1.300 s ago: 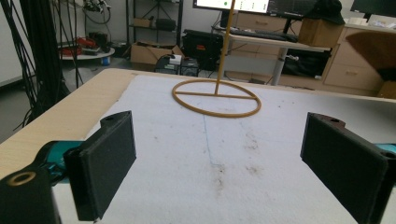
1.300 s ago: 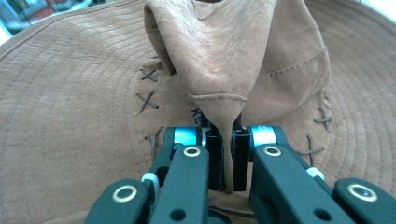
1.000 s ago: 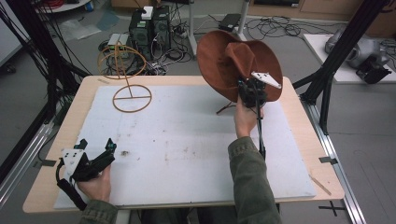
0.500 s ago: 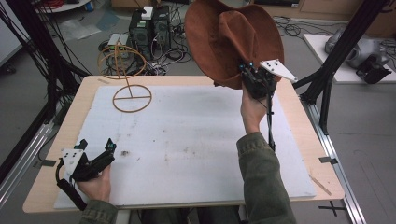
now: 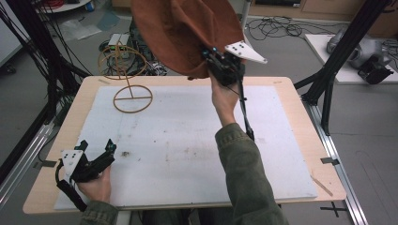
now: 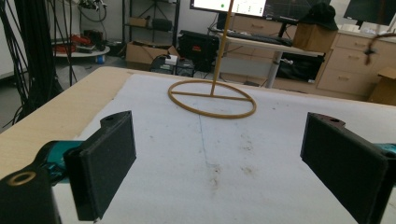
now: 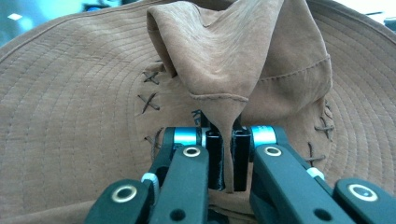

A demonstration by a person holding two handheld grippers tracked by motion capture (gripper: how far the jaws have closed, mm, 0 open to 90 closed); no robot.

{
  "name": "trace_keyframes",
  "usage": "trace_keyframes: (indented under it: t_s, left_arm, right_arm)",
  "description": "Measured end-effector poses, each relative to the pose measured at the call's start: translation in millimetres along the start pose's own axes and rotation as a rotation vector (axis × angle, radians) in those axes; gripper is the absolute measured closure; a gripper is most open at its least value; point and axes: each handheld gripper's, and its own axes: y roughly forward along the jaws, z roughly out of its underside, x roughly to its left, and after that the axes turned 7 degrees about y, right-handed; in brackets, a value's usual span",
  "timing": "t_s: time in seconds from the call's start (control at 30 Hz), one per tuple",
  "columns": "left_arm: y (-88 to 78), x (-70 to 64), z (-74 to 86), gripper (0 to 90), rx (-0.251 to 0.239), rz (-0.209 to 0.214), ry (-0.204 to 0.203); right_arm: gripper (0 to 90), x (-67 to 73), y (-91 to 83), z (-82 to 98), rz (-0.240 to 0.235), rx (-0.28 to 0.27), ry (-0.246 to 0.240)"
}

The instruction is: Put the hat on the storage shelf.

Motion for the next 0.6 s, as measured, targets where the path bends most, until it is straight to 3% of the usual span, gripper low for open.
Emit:
trace_keyframes:
  t_s: [0.03, 0.07, 0.1, 0.13, 0.2, 0.23, 0.3, 0.43, 0.6]
  left_arm:
    - [-0.1, 0.3, 0.1, 10.5, -0.001, 0.003, -0.006]
    - [-0.3, 0.6, 0.0, 10.6, -0.003, 0.003, -0.011]
    - [-1.0, 1.1, -0.3, 10.6, -0.003, 0.004, -0.009]
    - [-1.6, 1.5, -0.4, 10.6, -0.004, 0.004, -0.009]
    - [-2.0, 2.3, -0.4, 10.6, -0.008, 0.002, -0.017]
    - [-2.3, 3.1, -0.3, 10.6, -0.008, 0.000, -0.025]
    - [-2.7, 3.5, -0.4, 10.6, -0.005, 0.001, -0.026]
    - [-2.7, 3.2, -0.3, 10.6, -0.008, 0.005, -0.031]
    - [-3.3, 5.3, -0.2, 10.6, -0.011, 0.006, -0.032]
  right_arm:
    - [89.1, 0.0, 0.0, 0.0, 0.000, 0.000, 0.000]
    - [89.1, 12.3, 10.6, -0.5, -0.025, 0.006, -0.011]
    - [89.1, 12.3, 10.6, -0.5, -0.025, 0.006, -0.011]
    - [89.1, 23.0, 20.7, 0.1, -0.050, 0.009, -0.020]
    - [89.1, 27.9, 25.8, 0.3, -0.061, 0.011, -0.027]
    - [89.1, 38.7, 36.4, 0.4, -0.073, 0.019, -0.035]
    - [89.1, 43.7, 41.9, 0.3, -0.083, 0.024, -0.039]
    - [89.1, 69.6, 67.6, -0.7, -0.127, 0.026, -0.043]
    - [89.1, 85.3, 85.1, -5.3, -0.148, 0.017, -0.059]
